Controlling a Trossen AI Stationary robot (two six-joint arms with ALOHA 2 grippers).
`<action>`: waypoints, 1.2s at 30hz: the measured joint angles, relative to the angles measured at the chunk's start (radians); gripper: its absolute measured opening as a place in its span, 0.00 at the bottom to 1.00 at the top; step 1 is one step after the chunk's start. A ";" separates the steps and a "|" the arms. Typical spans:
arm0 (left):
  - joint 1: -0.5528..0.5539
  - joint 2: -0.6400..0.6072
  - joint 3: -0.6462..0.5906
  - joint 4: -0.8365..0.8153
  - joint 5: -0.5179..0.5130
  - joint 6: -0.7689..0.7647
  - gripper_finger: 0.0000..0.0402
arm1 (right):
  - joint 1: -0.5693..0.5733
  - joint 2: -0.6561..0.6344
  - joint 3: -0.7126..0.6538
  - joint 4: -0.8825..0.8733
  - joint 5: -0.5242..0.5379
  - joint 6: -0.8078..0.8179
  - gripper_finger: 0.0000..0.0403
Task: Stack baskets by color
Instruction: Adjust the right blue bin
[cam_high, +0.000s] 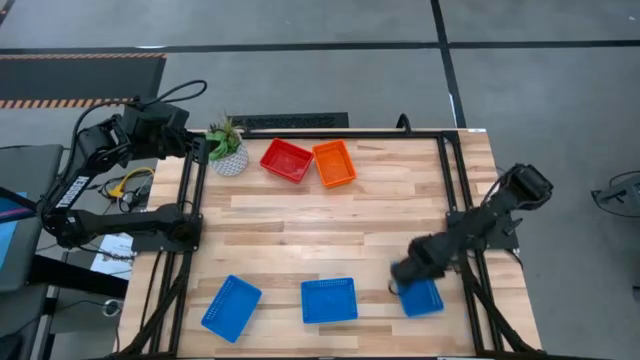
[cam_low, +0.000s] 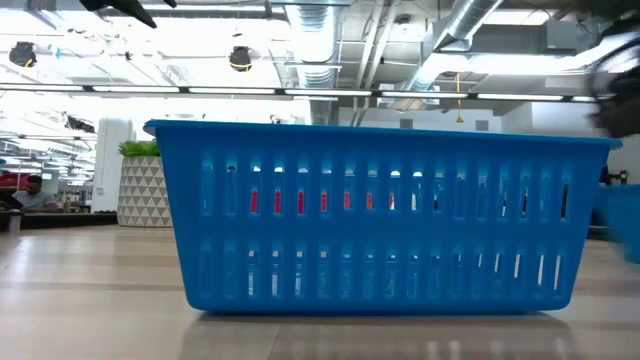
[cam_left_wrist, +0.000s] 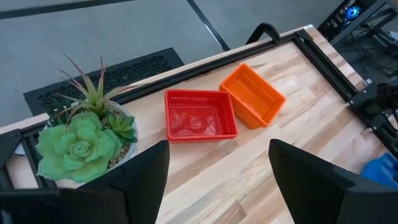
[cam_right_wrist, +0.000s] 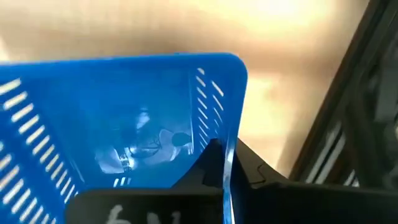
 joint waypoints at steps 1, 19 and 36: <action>0.000 0.000 0.000 0.000 -0.001 0.002 0.65 | -0.037 -0.008 0.000 -0.020 0.024 -0.037 0.02; 0.000 0.000 0.000 0.002 -0.028 0.000 0.65 | -1.072 -0.089 -0.001 0.080 0.442 -0.919 0.09; 0.000 0.000 0.000 -0.003 -0.030 -0.037 0.65 | -1.361 -0.075 -0.001 0.396 0.372 -1.171 0.29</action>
